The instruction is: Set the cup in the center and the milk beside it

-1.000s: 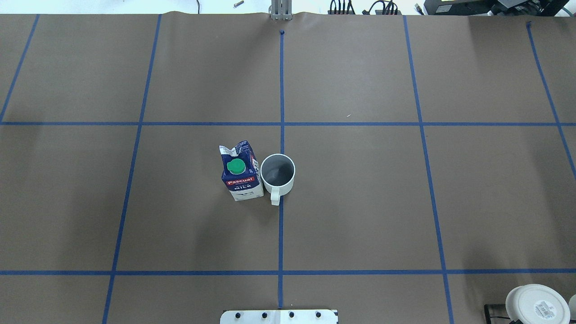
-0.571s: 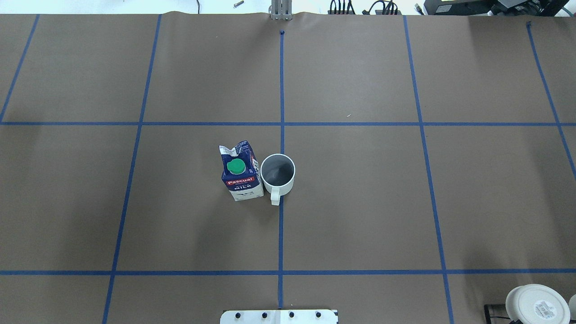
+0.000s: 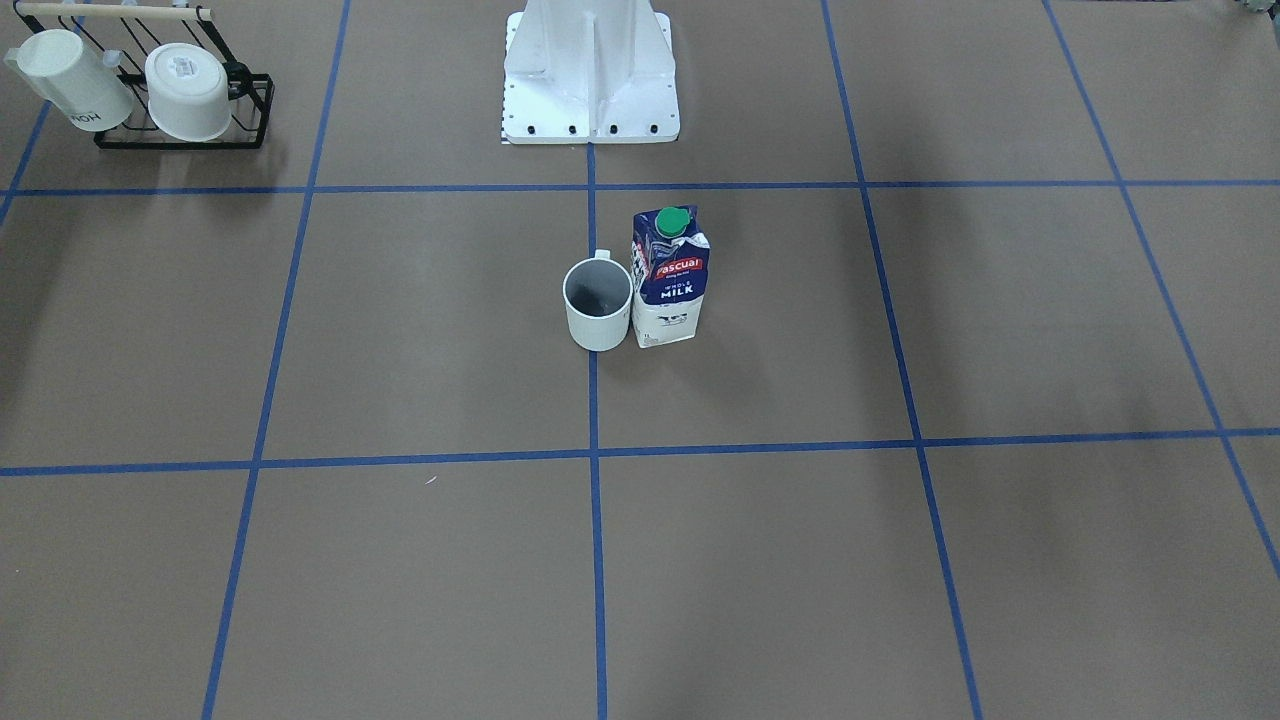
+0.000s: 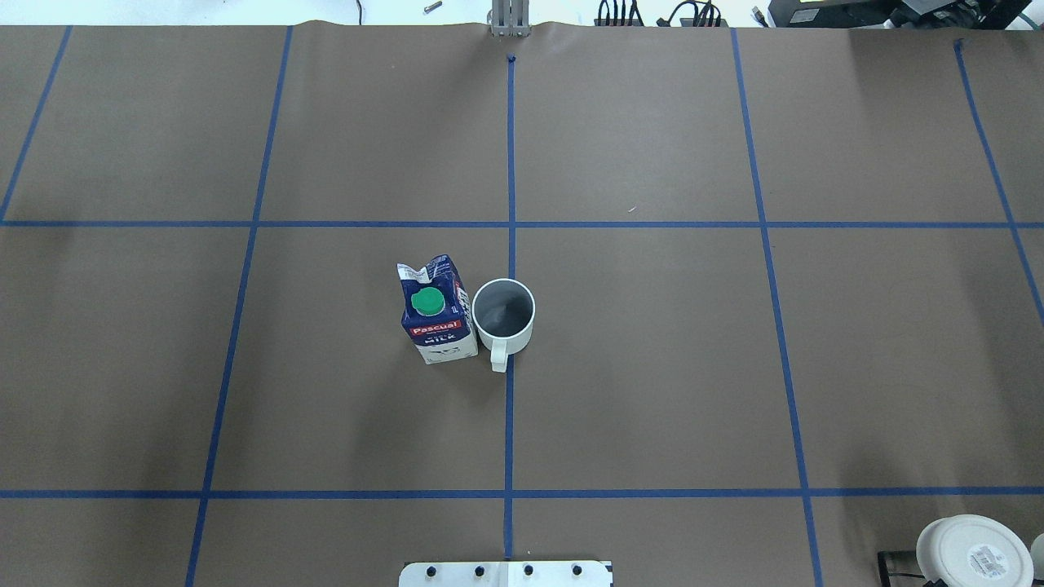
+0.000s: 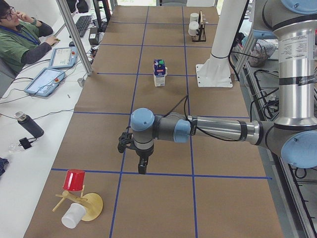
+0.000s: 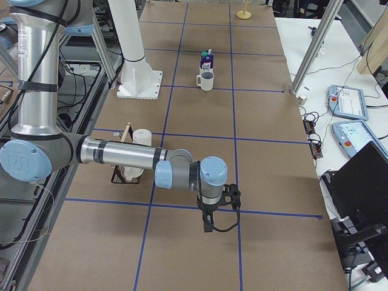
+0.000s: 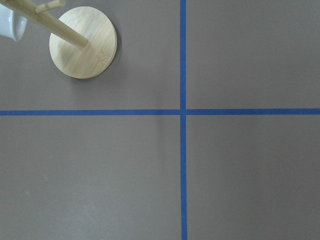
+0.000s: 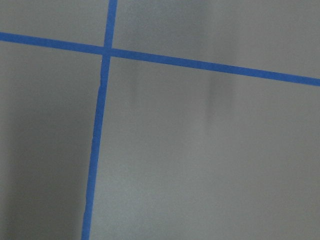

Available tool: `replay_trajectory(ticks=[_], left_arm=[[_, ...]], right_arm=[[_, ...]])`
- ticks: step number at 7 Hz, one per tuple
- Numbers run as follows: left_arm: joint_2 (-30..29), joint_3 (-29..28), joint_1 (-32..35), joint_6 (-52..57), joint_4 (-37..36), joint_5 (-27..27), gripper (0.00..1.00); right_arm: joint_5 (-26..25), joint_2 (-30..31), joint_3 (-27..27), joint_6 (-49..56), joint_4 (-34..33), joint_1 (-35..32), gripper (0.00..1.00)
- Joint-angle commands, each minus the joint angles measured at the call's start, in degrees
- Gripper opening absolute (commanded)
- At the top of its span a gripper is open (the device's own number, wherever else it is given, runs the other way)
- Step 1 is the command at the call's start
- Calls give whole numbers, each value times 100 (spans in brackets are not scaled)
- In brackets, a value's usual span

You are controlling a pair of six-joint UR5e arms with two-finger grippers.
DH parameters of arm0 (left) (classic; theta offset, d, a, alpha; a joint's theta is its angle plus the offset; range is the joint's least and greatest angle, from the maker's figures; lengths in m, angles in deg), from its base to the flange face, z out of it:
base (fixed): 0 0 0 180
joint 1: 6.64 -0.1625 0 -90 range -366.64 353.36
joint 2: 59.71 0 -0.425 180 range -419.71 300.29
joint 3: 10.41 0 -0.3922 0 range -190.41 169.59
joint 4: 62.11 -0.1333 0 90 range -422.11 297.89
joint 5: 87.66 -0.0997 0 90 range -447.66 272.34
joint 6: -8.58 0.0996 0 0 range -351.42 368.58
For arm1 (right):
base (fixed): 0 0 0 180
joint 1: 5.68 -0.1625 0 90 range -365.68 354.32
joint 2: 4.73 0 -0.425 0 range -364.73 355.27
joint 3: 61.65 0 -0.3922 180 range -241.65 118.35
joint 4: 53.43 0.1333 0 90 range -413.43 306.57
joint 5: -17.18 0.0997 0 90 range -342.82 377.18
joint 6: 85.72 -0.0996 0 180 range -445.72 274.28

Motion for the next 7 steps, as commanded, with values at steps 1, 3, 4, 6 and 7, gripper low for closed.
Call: replay_trajectory(ticks=[1,3,4,6,7], left_arm=[[102,-21,-3,9,242,469,99],[75,-39,-3,26,242,442,99],[84,-39,-3,18,234,442,99],[75,-31,-3,17,234,40,99],[75,-22,-3,17,234,-23,99]], right_arm=[[10,0,-4,-4,8,0,100],[1,0,-13,5,-1,0,100],[10,0,-22,-4,8,0,100],[10,0,-30,5,8,0,100],[10,0,-39,5,8,0,100]])
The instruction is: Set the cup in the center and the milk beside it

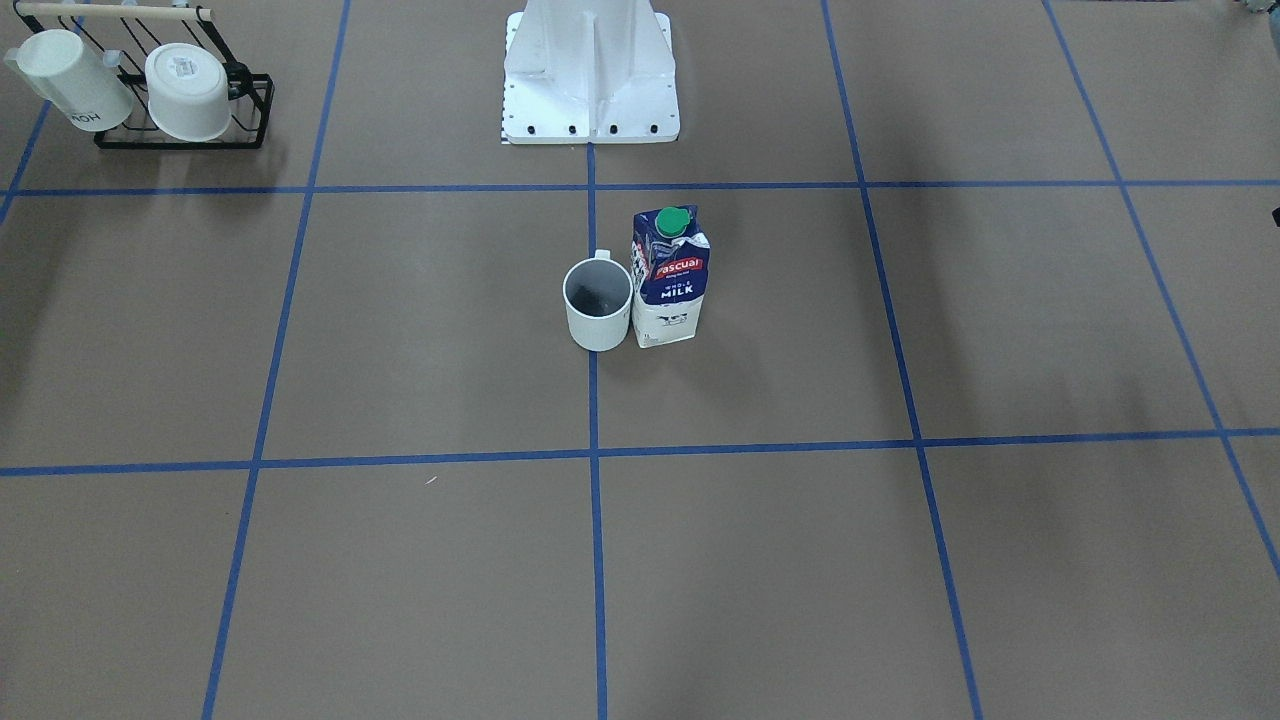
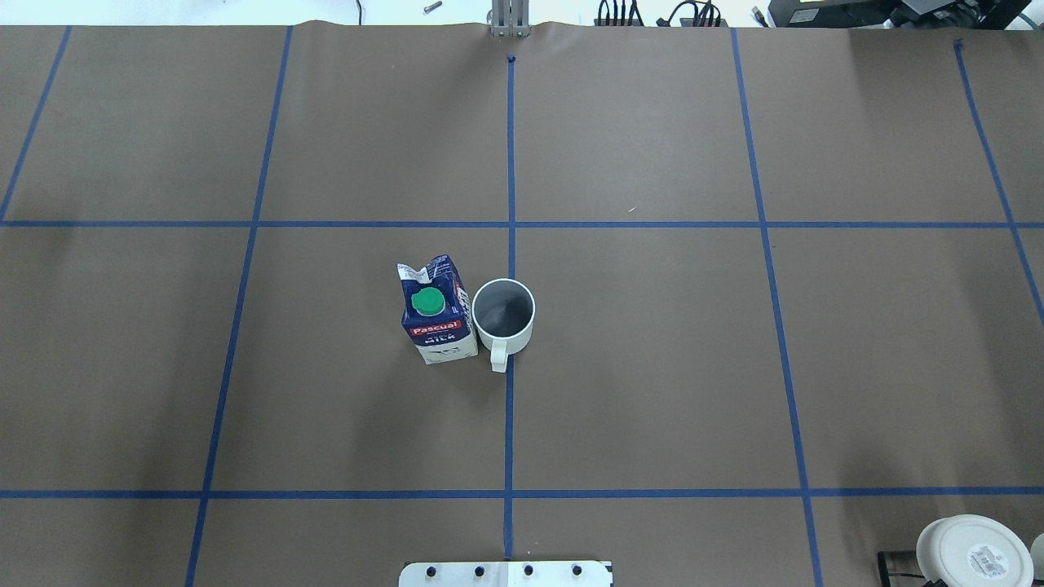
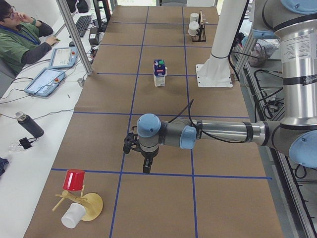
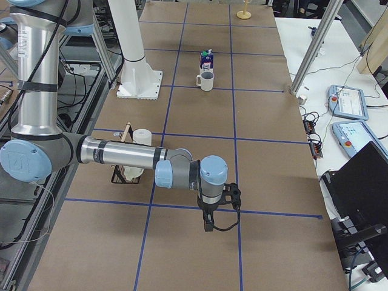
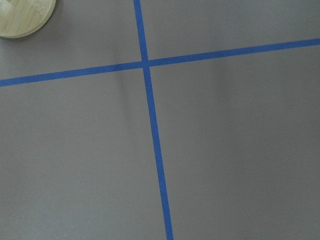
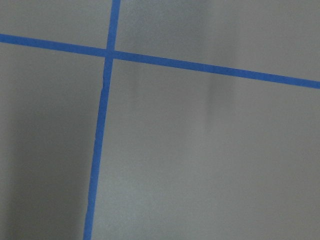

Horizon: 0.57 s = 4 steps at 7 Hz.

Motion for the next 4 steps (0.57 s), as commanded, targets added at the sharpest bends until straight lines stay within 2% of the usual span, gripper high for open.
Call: replay_trajectory(ticks=[1,4], left_arm=[[-3,18,0,0,0,-138,99],[-3,18,0,0,0,-138,99]], right_arm=[[53,0,-17,3,0,0,100],[185,0,-26,12,0,0,100]])
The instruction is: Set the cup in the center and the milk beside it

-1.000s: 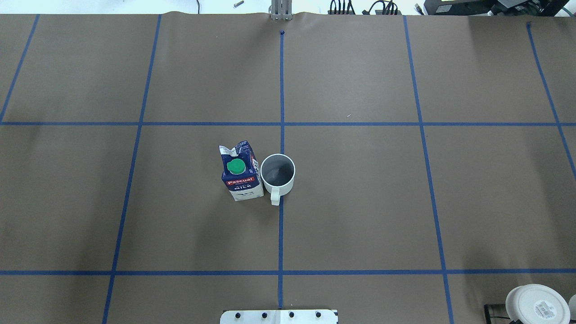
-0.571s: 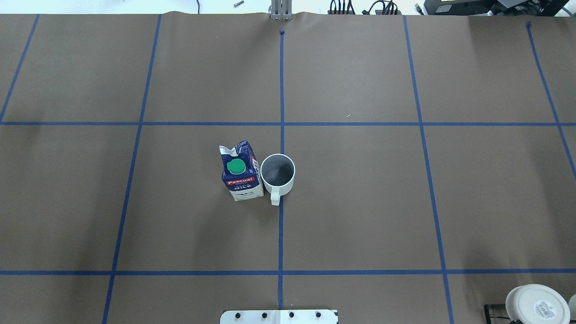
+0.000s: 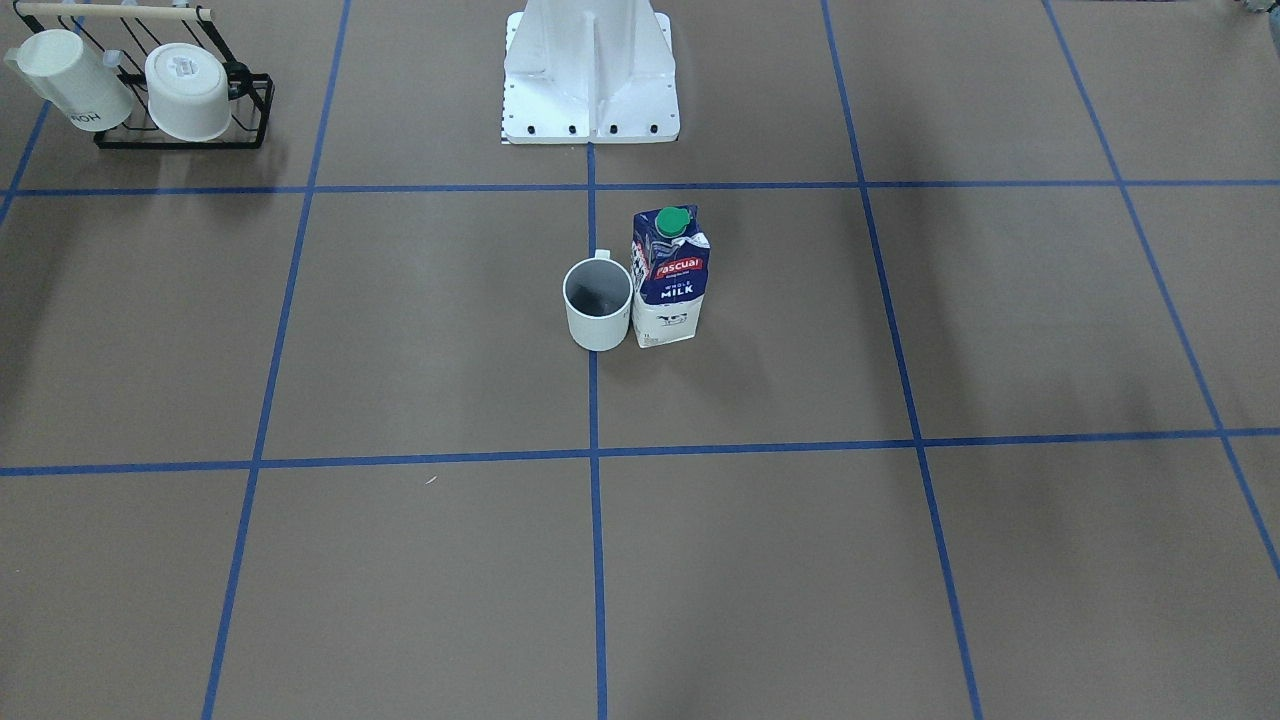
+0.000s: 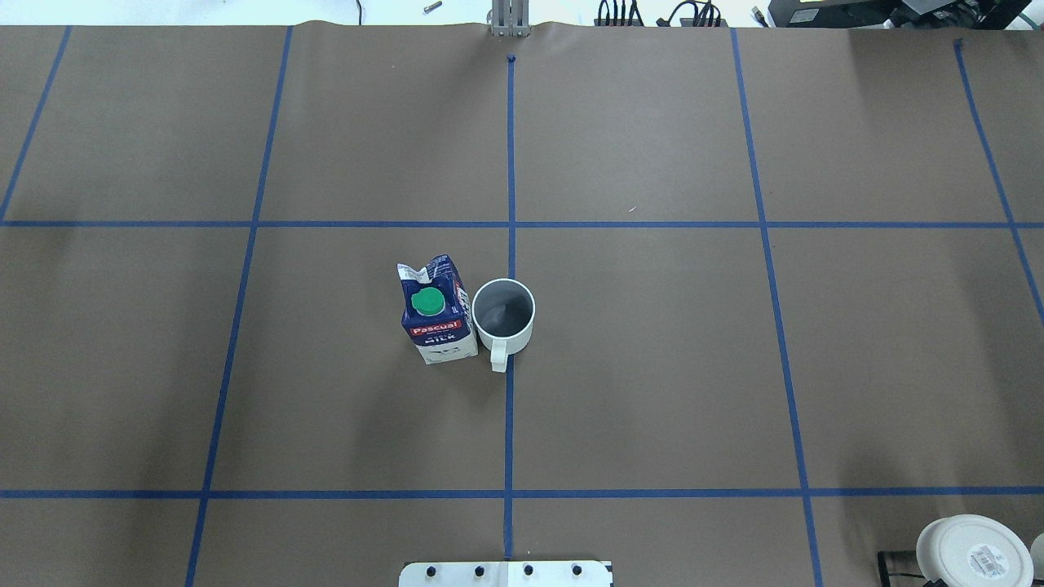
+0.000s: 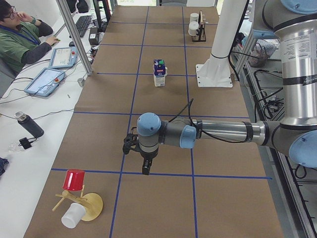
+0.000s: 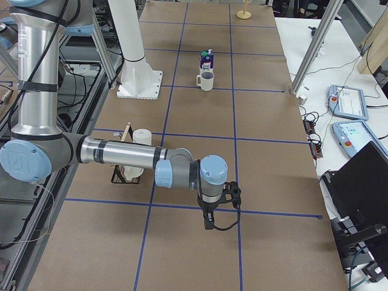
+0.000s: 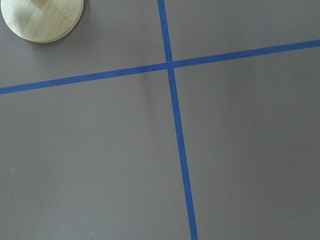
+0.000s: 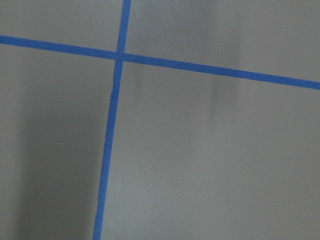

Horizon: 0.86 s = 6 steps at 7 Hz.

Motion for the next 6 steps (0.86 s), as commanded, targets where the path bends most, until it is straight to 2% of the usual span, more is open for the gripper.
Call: replay_trajectory(ticks=[1,6], left_arm=[[0,-8,0,0,0,-2,99],[70,-8,9,-9,0,-2,99]], right_arm=[[24,0,-7,1,9,0,100],[24,0,-15,1,9,0,100]])
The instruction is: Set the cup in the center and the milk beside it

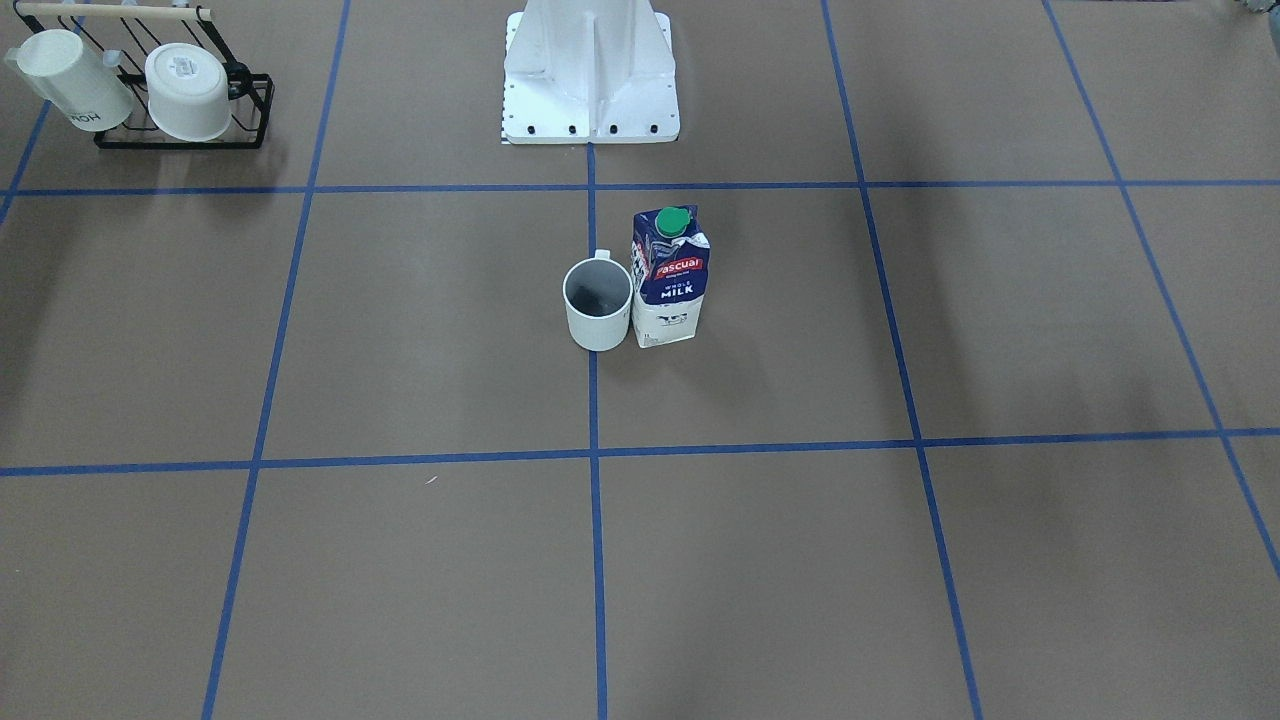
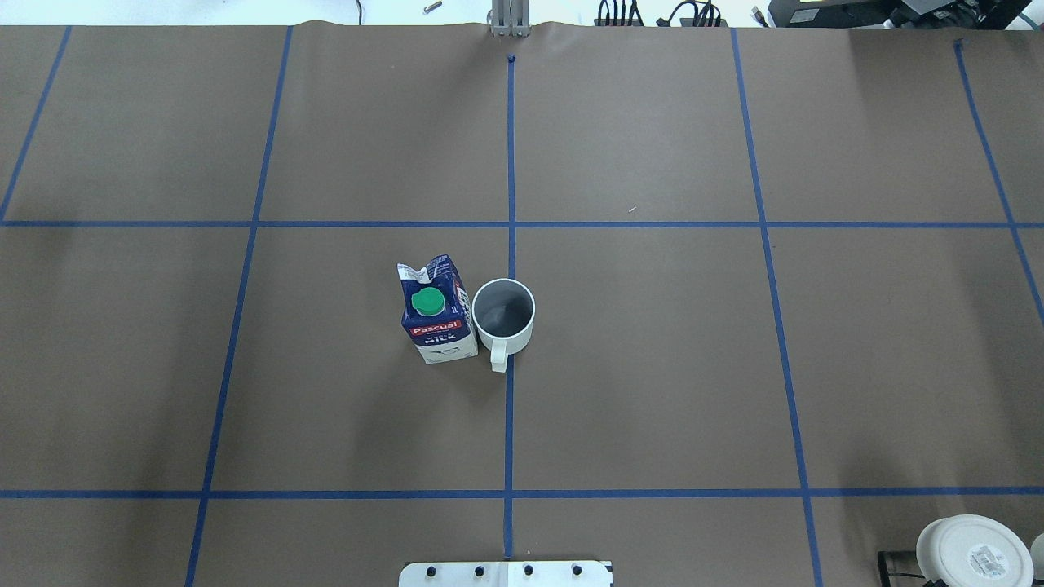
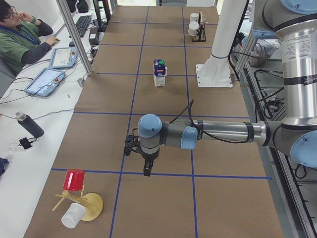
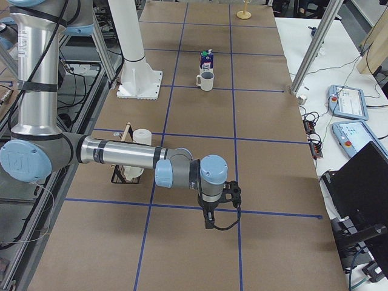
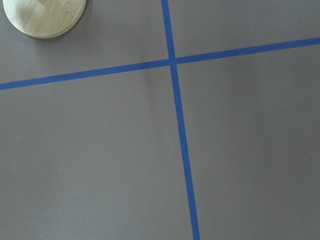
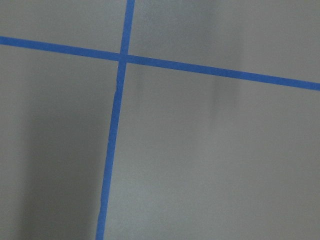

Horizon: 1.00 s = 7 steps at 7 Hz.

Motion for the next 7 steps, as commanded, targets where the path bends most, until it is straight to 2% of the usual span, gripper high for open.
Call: replay_trajectory(ticks=[1,7], left_arm=[[12,-8,-5,0,0,0,99],[3,-26,-5,0,-9,0,99]], right_arm=[[17,0,-32,9,0,0,100],[35,0,-85,9,0,0,100]])
